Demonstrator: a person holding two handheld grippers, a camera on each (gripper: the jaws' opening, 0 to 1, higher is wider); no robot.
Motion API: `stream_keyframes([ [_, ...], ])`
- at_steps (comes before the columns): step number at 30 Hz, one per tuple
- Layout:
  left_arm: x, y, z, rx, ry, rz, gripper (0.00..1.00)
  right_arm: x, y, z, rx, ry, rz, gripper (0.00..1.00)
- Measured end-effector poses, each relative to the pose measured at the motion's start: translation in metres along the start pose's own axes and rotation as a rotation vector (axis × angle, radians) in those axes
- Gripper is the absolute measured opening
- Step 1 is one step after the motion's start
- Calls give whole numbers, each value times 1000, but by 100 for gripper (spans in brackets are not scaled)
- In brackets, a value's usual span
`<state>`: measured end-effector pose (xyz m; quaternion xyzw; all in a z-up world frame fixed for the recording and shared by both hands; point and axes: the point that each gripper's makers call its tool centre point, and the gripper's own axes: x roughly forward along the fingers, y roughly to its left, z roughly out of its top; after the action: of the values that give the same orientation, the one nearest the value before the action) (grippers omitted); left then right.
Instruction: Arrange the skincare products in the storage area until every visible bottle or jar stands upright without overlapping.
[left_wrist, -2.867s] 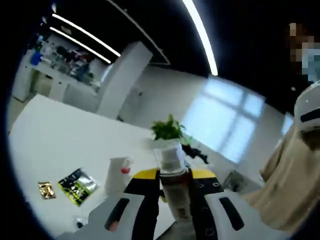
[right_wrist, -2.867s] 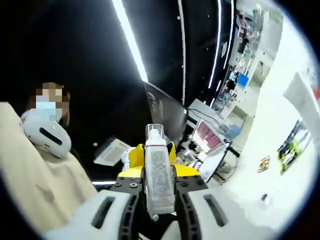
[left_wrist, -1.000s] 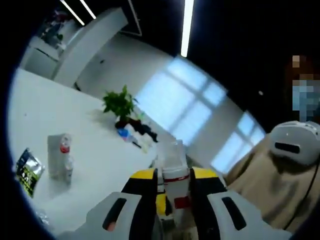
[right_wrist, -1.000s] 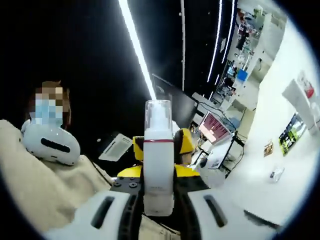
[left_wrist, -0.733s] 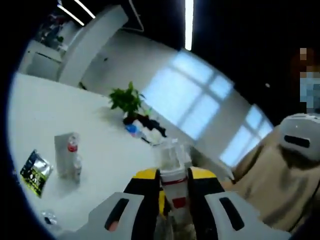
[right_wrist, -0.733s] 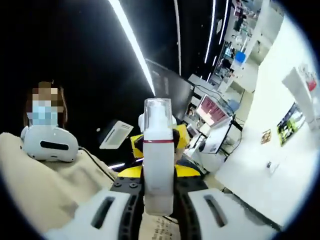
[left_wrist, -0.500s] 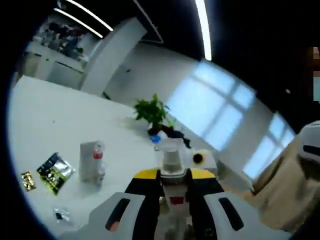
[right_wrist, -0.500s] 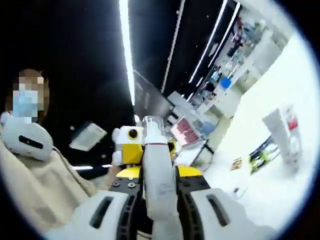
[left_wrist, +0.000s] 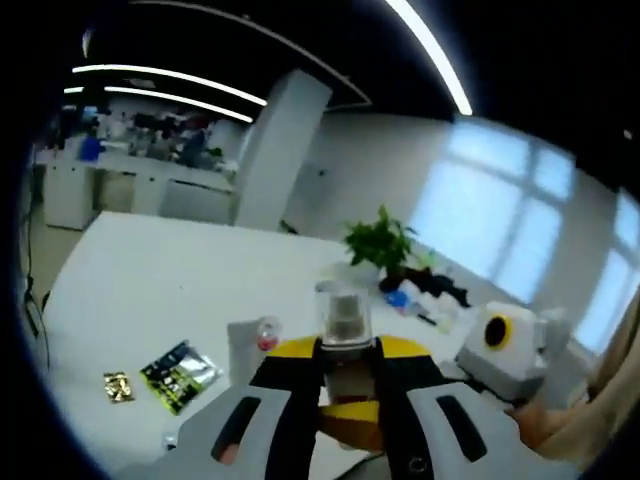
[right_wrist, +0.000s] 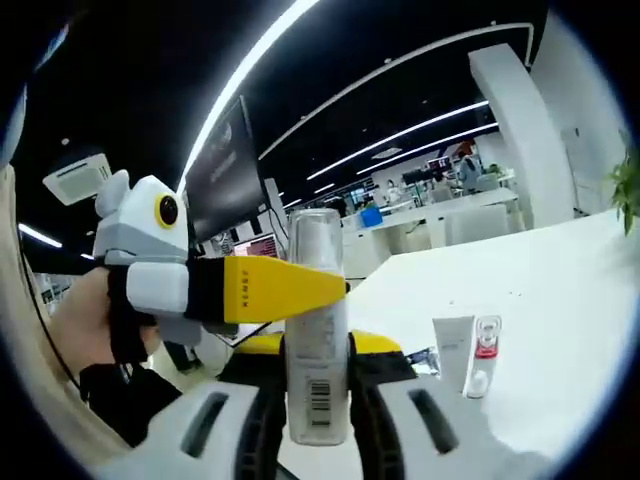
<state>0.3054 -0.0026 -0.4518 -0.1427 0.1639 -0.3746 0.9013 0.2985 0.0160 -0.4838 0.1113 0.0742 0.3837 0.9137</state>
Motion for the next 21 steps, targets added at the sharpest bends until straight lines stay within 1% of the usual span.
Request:
stream_keyframes([
  [1, 0, 1, 0, 12, 0, -6, 17, 0, 0, -1, -5, 8, 16, 22],
  [4, 0, 4, -2, 12, -1, -13, 17, 2, 1, -3, 0, 30, 42, 22],
  [7, -2, 9, -1, -14, -13, -23, 17, 6, 2, -4, 5, 46, 66, 22],
  [10, -1, 14, 0, -30, -3, -29, 17, 10, 2, -5, 7, 44, 80, 22],
  [12, 1, 13, 0, -30, 3, -37, 17, 11, 1, -4, 29, 35, 92, 22],
  [16, 7, 5, -1, -21, 1, -45, 18, 7, -4, -3, 22, 33, 116, 22],
  [18, 10, 3, -5, -6, 14, -41, 18, 5, -5, -5, 21, 35, 127, 22],
  [21, 11, 2, -7, -2, 25, -43, 18, 4, -5, -7, 58, 36, 156, 22],
])
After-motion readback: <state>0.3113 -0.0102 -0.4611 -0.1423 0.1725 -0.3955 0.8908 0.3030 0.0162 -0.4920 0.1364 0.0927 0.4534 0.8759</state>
